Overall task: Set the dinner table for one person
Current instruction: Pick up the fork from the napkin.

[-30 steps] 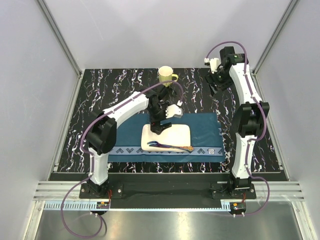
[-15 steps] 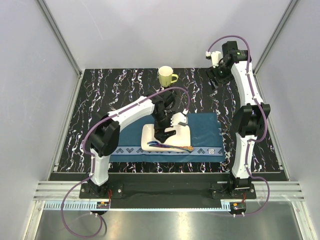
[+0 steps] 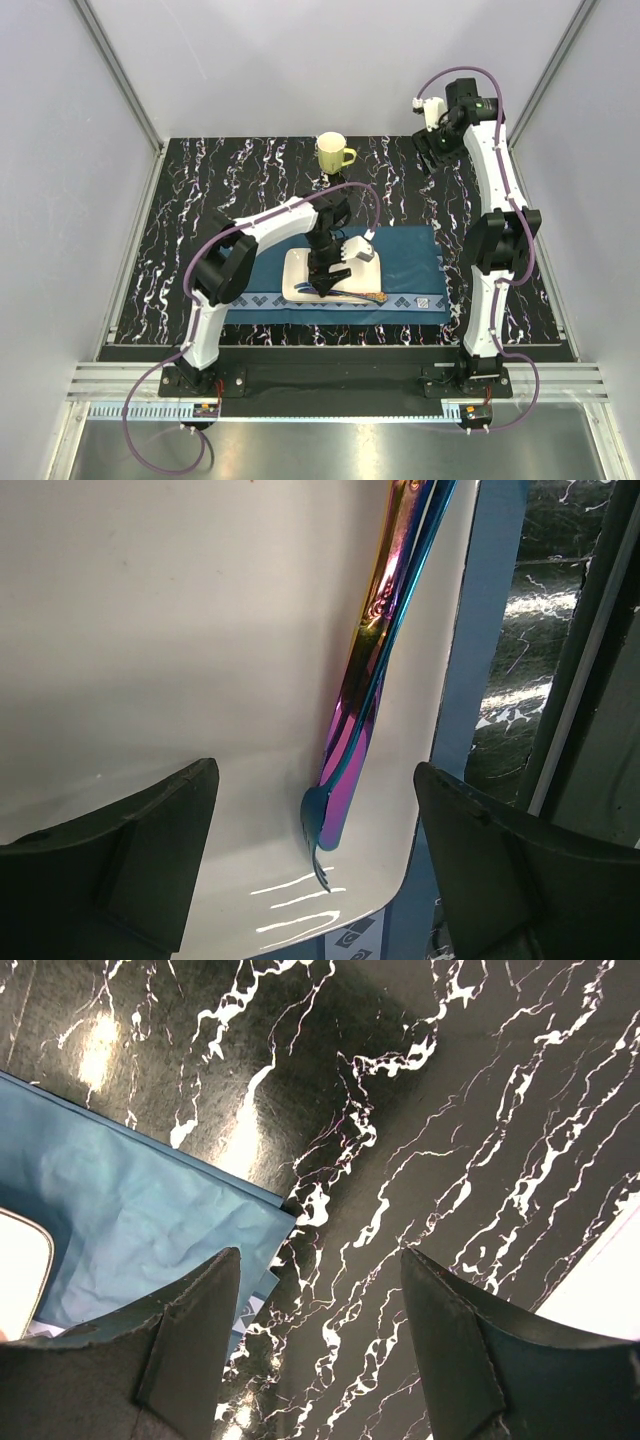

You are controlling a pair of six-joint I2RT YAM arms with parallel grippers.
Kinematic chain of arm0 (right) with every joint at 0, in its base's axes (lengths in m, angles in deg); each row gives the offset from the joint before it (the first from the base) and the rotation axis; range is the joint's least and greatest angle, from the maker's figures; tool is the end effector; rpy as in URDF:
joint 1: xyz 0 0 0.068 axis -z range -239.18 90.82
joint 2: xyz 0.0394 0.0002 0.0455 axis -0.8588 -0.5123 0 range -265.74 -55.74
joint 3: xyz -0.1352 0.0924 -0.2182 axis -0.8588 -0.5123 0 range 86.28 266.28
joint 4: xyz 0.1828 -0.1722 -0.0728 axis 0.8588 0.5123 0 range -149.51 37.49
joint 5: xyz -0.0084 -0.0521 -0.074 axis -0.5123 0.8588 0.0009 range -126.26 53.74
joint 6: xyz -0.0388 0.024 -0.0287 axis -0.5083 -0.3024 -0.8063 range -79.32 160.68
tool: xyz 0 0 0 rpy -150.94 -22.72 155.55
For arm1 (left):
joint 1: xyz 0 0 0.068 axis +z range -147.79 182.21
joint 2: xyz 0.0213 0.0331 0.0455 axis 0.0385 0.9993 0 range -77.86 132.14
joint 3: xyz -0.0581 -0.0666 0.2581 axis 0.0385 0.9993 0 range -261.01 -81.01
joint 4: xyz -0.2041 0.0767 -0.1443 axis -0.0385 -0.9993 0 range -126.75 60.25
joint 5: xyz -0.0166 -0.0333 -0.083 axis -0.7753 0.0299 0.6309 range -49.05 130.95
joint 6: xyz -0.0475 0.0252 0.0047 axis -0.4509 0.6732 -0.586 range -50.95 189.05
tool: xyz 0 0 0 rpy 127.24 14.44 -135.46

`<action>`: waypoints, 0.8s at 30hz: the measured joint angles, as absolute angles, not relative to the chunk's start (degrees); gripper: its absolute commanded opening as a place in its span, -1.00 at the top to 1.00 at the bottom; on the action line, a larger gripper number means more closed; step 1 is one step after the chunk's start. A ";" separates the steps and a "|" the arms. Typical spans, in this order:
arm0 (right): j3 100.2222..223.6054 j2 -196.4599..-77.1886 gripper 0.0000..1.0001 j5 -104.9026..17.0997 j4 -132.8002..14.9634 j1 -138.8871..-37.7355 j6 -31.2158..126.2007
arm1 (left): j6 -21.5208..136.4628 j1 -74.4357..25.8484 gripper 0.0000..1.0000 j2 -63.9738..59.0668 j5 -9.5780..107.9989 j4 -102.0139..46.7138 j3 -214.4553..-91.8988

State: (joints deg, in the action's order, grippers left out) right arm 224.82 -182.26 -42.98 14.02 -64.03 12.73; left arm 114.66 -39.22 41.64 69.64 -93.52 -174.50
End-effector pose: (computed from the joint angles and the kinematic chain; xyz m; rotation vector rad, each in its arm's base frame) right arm 0.4545 0.0428 0.3393 -0.7805 2.5136 0.0175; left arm 0.2863 -0.2755 0.1844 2.0824 2.1908 -0.7724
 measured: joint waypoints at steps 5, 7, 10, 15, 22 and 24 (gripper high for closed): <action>225.78 -182.26 -0.44 -43.03 14.00 -64.03 13.08 | 114.48 -39.49 -0.63 42.39 70.14 -94.16 -174.79; 225.80 -182.26 -0.43 -43.18 14.05 -64.03 13.17 | 114.48 -39.60 -0.58 42.60 70.29 -94.31 -174.94; 225.80 -182.28 -0.43 -43.24 14.05 -64.03 13.43 | 114.41 -39.68 -0.51 43.06 70.40 -94.50 -175.46; 225.89 -182.26 -0.42 -43.40 14.05 -64.03 13.67 | 114.13 -39.75 -0.42 43.83 70.64 -94.70 -176.40; 226.98 -182.26 -0.42 -43.90 14.05 -64.07 14.20 | 113.72 -39.75 -0.29 44.97 70.73 -94.88 -177.65; 227.01 -182.26 -0.41 -44.38 14.05 -64.09 14.37 | 113.52 -39.77 -0.28 45.25 70.75 -95.10 -178.02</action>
State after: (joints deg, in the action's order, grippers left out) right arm 227.01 -182.26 -44.38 14.05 -64.09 14.37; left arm 113.52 -39.77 45.25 70.75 -95.10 -178.02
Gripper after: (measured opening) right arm 0.710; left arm 0.645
